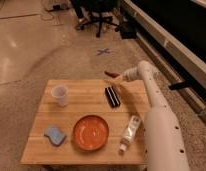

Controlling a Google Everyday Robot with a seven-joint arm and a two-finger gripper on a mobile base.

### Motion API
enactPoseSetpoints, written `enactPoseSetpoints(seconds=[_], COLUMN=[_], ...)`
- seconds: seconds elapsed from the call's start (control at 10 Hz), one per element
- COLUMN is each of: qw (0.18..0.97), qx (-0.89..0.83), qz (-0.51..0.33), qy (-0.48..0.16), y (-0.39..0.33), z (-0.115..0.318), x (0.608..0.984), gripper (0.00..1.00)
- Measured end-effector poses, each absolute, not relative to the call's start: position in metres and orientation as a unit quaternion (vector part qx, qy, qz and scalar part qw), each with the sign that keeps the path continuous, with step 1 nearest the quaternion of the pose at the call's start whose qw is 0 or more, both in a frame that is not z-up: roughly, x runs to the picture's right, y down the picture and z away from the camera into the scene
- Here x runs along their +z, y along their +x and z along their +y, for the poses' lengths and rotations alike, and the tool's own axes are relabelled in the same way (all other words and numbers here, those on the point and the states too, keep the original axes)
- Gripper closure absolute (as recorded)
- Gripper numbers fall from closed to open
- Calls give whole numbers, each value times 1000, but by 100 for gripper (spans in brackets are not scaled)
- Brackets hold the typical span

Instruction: Place the pepper in the ceramic cup

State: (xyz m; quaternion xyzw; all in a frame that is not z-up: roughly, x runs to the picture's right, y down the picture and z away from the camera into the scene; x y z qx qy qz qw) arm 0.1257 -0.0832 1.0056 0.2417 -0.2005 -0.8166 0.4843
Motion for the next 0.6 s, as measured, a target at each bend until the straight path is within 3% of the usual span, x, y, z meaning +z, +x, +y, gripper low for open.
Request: enactPoseSetpoints(seconds=[0.6], qw=[419], qx=[-817], qz=[-219], qy=[329], y=[93], z=[-87], x=[882], gripper=[100])
